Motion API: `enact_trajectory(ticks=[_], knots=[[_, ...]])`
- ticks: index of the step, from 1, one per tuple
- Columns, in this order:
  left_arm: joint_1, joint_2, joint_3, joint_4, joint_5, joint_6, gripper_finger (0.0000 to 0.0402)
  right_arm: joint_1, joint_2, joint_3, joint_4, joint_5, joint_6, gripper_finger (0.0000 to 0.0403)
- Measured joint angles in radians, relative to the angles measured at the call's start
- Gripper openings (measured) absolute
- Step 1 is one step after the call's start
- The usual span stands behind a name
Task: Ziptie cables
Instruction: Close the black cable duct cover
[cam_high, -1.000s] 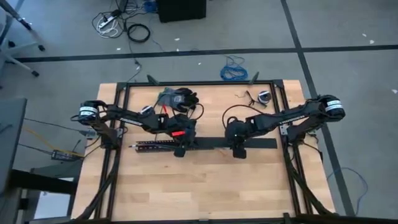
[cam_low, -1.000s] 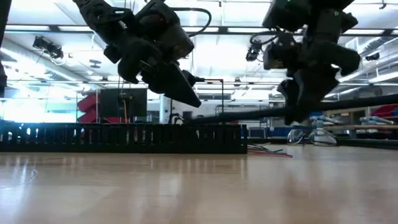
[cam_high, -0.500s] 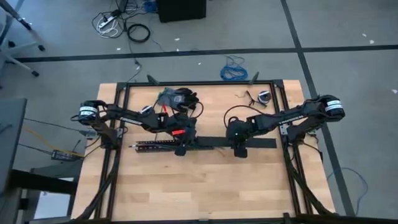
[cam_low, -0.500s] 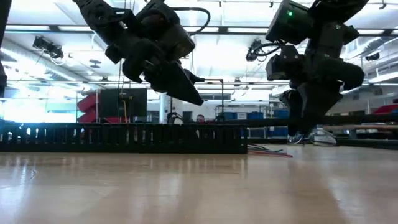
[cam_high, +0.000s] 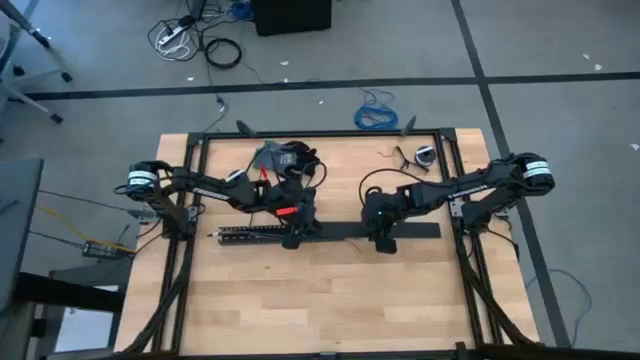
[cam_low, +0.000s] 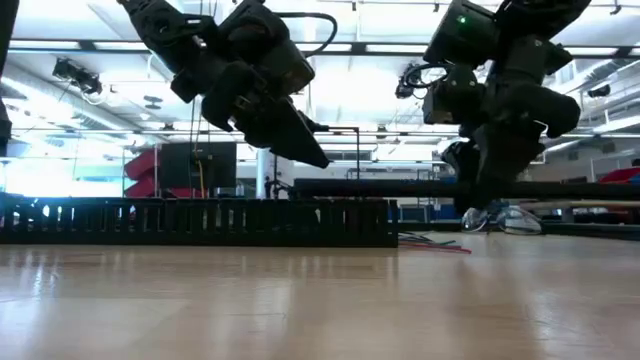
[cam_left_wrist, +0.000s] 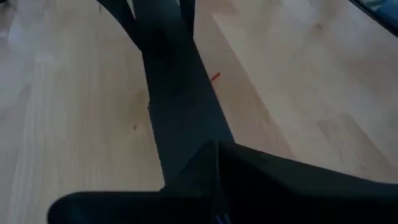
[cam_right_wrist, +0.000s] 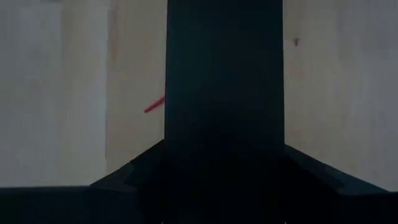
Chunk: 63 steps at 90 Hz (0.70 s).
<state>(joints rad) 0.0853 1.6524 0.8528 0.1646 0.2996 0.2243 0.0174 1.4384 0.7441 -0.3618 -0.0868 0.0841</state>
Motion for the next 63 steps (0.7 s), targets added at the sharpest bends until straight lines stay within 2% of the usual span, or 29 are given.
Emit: enact_trajectory(ticks=[19,63], knots=[[0.000,0.000,0.000,0.000,0.000,-0.001,0.0012,0.000,0.041,0.000,0.029,-0.049,0.009,0.0229],[0.000,0.000,0.001,-0.002,0.000,-0.002,0.0012,0.000,0.071,0.001,0.089,-0.055,0.010,0.0229]])
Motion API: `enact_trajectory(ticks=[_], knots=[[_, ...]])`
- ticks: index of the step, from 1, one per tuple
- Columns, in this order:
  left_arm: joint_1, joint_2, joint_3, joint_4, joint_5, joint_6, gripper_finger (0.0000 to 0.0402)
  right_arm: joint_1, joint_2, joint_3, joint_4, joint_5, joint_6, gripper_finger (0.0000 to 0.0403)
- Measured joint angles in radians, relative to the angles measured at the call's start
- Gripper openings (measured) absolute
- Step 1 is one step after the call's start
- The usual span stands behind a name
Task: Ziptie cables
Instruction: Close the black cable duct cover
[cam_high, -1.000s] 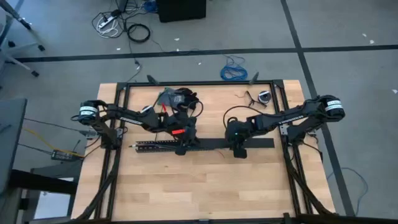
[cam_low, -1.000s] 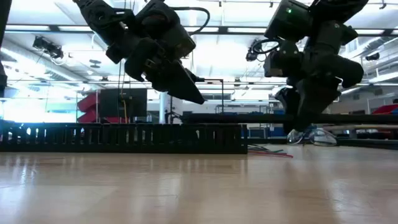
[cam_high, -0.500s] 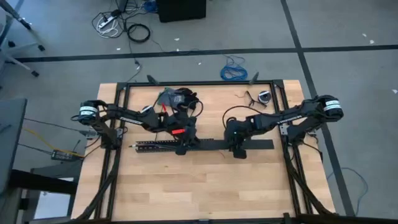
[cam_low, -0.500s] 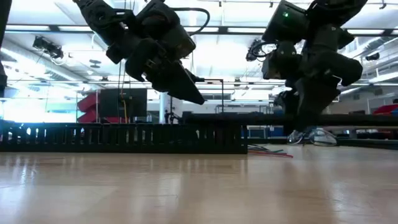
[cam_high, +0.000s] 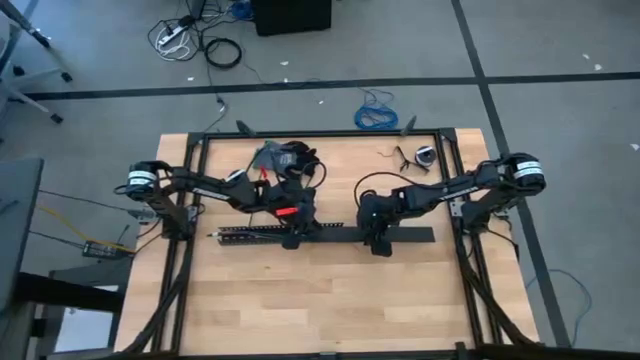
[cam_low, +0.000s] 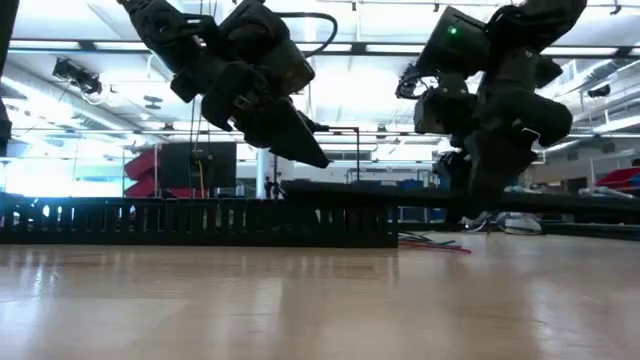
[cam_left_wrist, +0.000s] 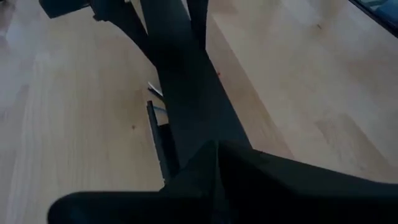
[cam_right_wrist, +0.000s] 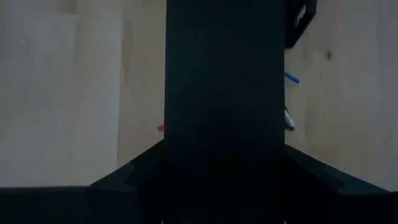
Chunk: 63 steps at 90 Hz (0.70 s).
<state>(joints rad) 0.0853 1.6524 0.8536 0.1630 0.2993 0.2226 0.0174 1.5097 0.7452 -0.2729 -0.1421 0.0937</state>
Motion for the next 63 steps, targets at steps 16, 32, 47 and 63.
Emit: enact_trajectory(ticks=[16,32,47,63], knots=[[0.000,0.000,0.000,-0.001,0.000,0.000,0.0012,0.000,-0.002,0.009,-0.007,0.057,-0.004,0.0229],[0.000,0.000,0.000,-0.001,0.000,0.000,0.0012,-0.004,-0.002,0.009,-0.006,0.098,-0.010,0.0229],[0.000,0.000,0.000,-0.001,0.000,0.000,0.0012,-0.005,-0.014,0.021,-0.016,0.097,-0.010,0.0229],[0.000,0.000,0.000,0.002,0.000,0.000,0.0012,-0.004,-0.045,0.069,-0.071,0.103,-0.035,0.0229]])
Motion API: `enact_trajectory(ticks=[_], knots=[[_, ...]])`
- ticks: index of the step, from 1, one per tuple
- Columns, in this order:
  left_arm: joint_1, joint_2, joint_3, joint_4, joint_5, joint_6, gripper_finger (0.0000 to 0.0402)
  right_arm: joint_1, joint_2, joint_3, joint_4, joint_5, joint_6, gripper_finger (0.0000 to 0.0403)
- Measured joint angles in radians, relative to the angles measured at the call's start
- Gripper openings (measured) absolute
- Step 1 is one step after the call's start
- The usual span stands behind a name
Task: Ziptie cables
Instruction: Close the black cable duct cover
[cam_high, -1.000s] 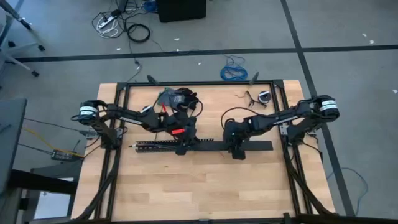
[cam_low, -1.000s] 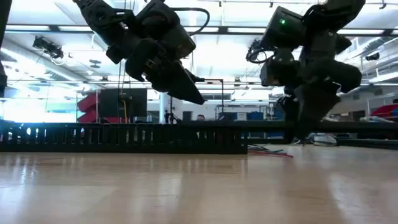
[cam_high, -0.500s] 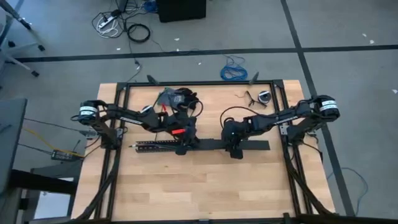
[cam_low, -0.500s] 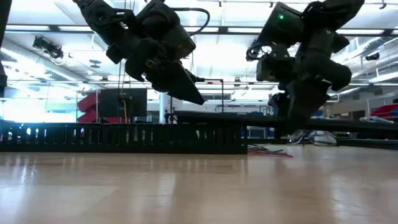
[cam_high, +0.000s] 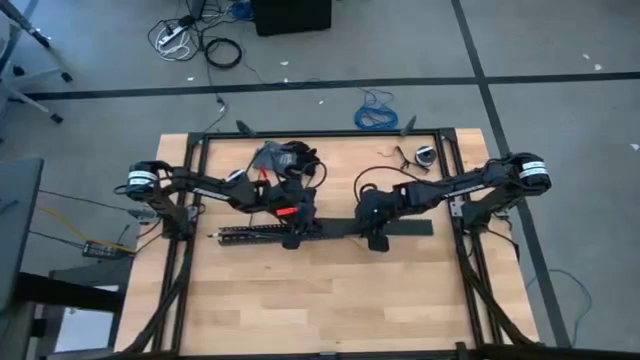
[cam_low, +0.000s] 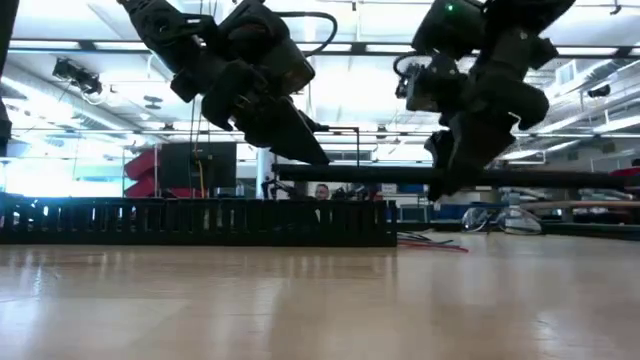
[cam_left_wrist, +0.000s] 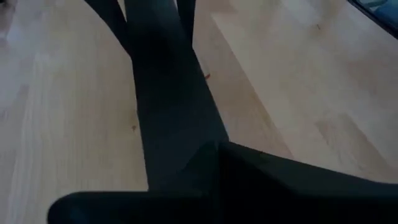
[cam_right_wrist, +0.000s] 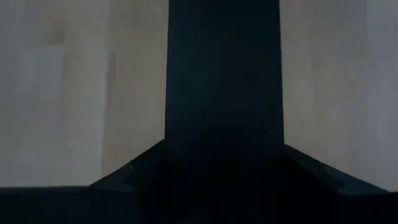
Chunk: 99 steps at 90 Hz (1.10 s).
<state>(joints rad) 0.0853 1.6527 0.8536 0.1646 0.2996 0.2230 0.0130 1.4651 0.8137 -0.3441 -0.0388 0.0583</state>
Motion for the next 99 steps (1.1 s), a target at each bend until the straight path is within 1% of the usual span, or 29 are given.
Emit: enact_trajectory(ticks=[12,21,37,61,99], knots=[[0.000,0.000,0.000,-0.002,0.000,0.000,0.0012,-0.027,0.004,0.005,-0.044,0.005,-0.011,0.0229],[0.000,0.000,0.000,0.001,0.000,0.000,0.0012,-0.048,0.006,0.005,-0.046,0.004,-0.020,0.0229],[0.000,0.000,0.000,0.001,0.000,0.000,0.0012,-0.074,0.011,0.005,-0.045,-0.073,-0.027,0.0229],[0.000,0.000,0.000,0.003,0.000,0.000,0.0012,-0.076,0.072,0.005,-0.042,-0.102,-0.032,0.0229],[0.000,0.000,0.000,-0.005,0.000,0.000,0.0012,-0.074,0.075,0.005,-0.023,-0.119,-0.017,0.0229]])
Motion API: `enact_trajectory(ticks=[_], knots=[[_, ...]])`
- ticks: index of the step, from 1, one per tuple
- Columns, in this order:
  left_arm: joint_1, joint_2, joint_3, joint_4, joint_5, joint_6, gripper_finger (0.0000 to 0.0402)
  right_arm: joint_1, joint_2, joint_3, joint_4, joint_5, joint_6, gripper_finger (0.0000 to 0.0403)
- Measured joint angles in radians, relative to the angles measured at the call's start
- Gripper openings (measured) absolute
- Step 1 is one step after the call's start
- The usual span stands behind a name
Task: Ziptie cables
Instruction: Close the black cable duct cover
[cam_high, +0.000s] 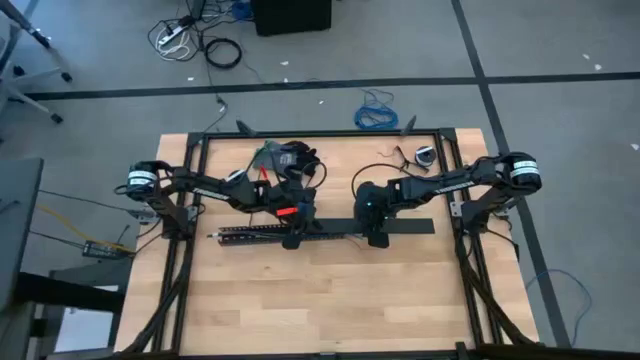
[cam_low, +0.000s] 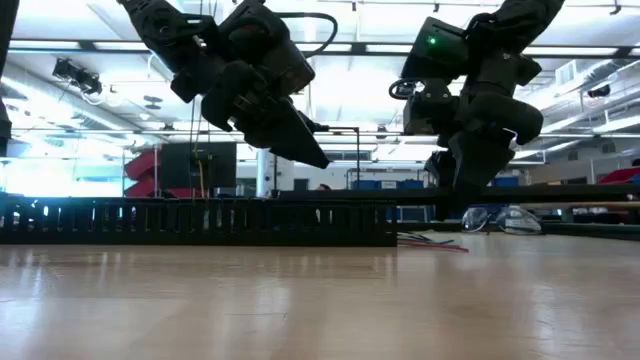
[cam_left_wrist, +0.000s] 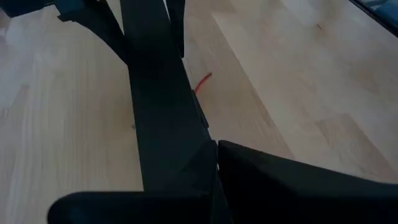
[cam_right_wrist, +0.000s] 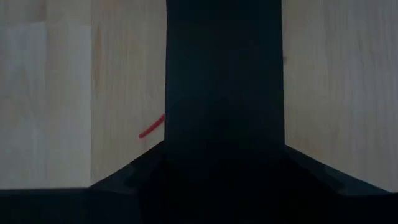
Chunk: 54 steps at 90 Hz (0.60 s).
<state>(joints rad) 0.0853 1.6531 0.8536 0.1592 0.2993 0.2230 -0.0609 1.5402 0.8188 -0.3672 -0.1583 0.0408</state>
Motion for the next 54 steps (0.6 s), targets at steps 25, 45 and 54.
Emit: enact_trajectory(ticks=[25,45,54], knots=[[0.000,0.000,0.000,0.004,0.000,0.005,0.0012,0.029,0.000,0.000,0.003,-0.002,0.032,0.0229],[0.000,0.000,0.000,0.007,0.000,0.005,0.0012,0.050,0.000,0.000,0.007,0.006,0.046,0.0229],[-0.001,0.003,0.000,0.003,0.001,0.005,0.0012,0.055,0.000,0.000,0.018,0.007,0.054,0.0229]])
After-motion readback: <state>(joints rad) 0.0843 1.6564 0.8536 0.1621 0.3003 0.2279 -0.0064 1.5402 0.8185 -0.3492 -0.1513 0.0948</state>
